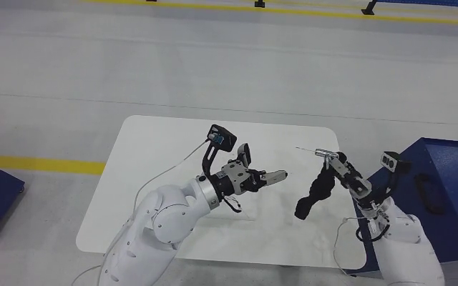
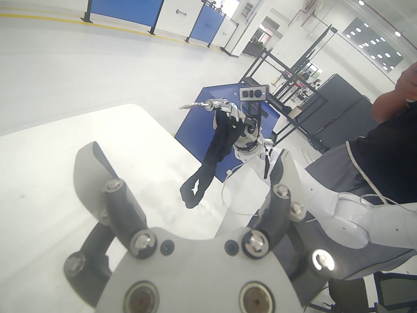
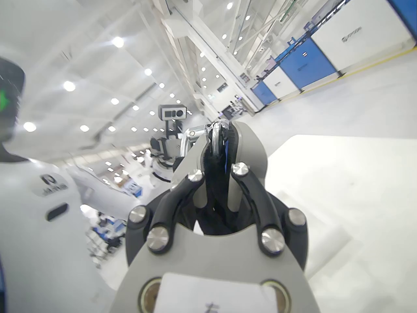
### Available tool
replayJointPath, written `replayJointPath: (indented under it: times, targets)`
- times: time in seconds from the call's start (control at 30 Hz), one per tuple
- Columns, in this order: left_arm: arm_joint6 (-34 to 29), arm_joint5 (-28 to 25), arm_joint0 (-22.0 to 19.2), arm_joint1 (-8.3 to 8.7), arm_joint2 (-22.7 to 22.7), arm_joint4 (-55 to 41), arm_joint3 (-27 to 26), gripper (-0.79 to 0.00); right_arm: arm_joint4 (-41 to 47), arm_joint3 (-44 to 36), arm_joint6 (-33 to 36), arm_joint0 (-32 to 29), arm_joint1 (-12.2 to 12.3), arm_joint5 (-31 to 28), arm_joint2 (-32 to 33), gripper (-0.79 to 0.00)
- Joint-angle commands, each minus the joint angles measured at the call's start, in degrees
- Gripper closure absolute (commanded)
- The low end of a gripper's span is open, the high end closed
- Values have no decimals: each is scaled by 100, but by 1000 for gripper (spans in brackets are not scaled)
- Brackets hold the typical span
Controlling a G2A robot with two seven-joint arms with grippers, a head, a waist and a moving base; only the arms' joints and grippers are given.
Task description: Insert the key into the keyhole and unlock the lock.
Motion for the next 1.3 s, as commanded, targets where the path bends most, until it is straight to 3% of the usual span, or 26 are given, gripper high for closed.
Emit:
replayJointPath:
  times: [0.0, 0.13, 0.3, 0.4, 0.5, 0.63, 0.8, 0.97, 1.27]
  targets:
    - [0, 0, 0, 0, 0, 0, 0, -785, -1624, -523, -757, -117, -53, 27, 268, 0]
    - [0, 0, 0, 0, 0, 0, 0, -785, -3898, -1273, -2395, -373, -176, 27, 471, 0]
    - [0, 0, 0, 0, 0, 0, 0, -785, -7012, -1627, -5070, -589, -240, 27, 435, 0]
    - [0, 0, 0, 0, 0, 0, 0, -785, -8361, -1438, -6430, -616, -245, 27, 378, 0]
    - [11, 35, 50, -3, 6, -84, 20, -785, -9071, -1136, -7277, -578, -245, 46, 198, 0]
    - [-294, 320, -27, -43, 107, -609, 214, -785, -9577, -744, -7795, -446, -244, 140, -81, 0]
    - [-530, 632, -293, -155, 586, -797, 543, -785, -9950, -408, -8148, -307, -242, 299, -412, 0]
    - [-277, 873, -457, -269, 894, -827, 895, -748, -10096, -219, -8299, -198, -226, 395, -578, 0]
    - [198, 1031, -585, -322, 641, -880, 1093, -748, -10022, 36, -8338, -18, -163, 356, -567, 0]
